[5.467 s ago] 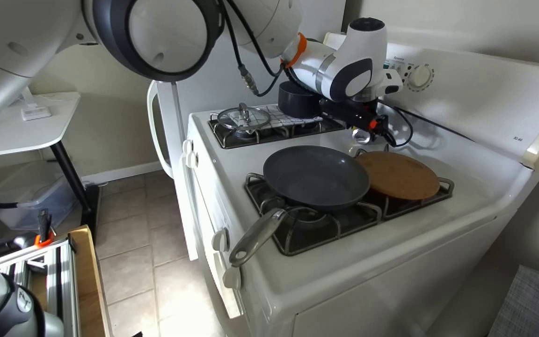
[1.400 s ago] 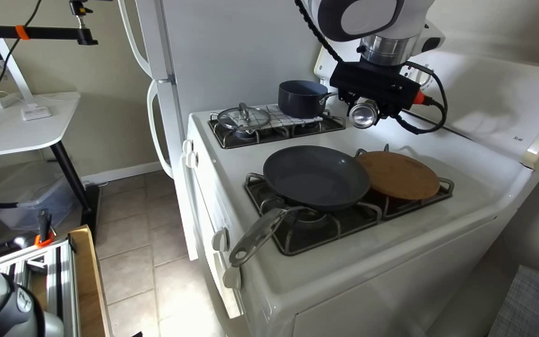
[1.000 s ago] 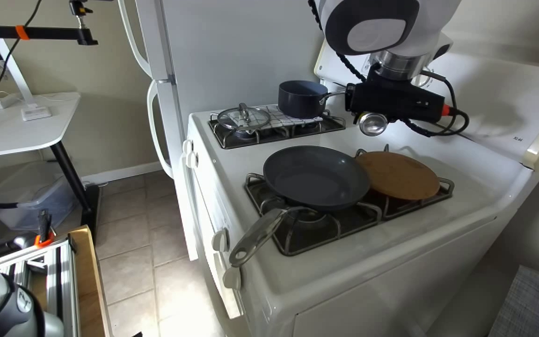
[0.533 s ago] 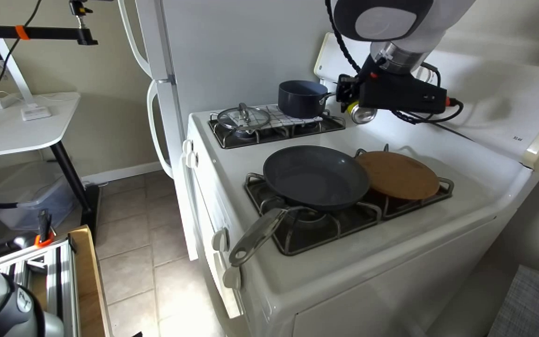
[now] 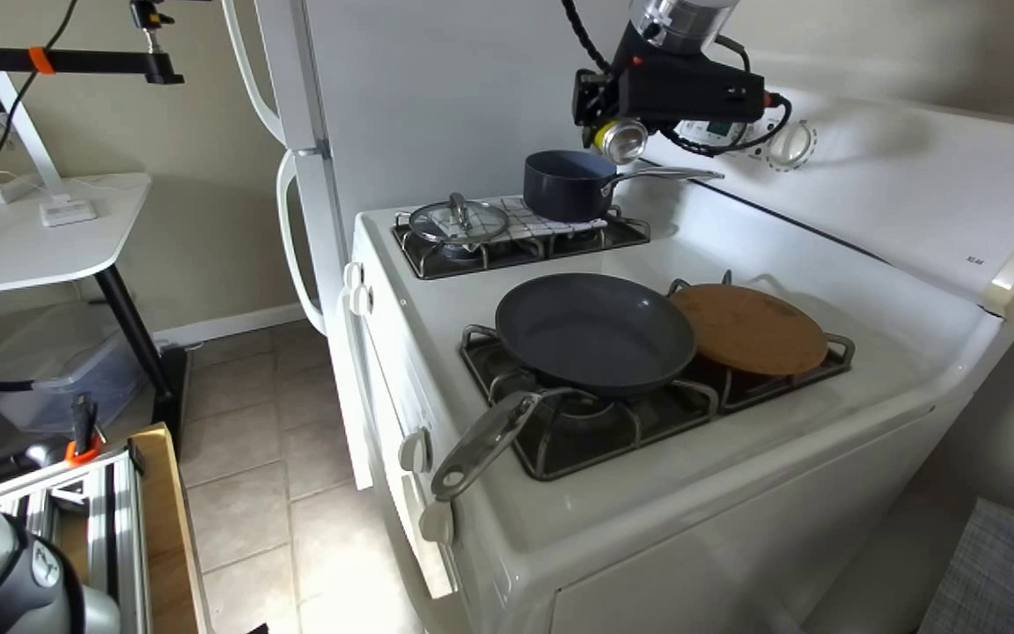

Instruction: Move the can to the left, then put the can in the pan

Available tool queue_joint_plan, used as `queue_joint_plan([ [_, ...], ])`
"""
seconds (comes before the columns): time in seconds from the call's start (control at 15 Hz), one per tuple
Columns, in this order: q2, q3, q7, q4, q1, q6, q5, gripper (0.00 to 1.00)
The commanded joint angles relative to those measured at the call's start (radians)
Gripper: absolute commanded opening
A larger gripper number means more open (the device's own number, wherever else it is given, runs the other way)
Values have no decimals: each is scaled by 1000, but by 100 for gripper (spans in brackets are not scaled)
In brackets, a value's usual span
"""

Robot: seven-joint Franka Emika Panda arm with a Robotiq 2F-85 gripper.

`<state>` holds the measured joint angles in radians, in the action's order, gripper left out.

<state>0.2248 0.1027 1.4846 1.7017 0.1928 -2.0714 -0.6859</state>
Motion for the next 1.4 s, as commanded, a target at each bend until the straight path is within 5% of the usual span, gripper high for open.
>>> queue_joint_plan([
  [0.0, -49, -8, -26, 26, -74, -3, 3, 36],
  [0.13, -50, -6, -27, 19, -106, -19, 8, 36],
  [0.2, -23, -18, -13, -1, -99, 3, 1, 61],
  [0.47, -26, -15, -16, -1, -119, -2, 2, 61],
  [0.53, -26, -17, -16, -1, -118, -2, 2, 36],
  [0.87, -80, -5, -18, 81, -165, -69, 91, 36],
  [1.33, -315, -67, -122, 420, -155, -194, 196, 36],
])
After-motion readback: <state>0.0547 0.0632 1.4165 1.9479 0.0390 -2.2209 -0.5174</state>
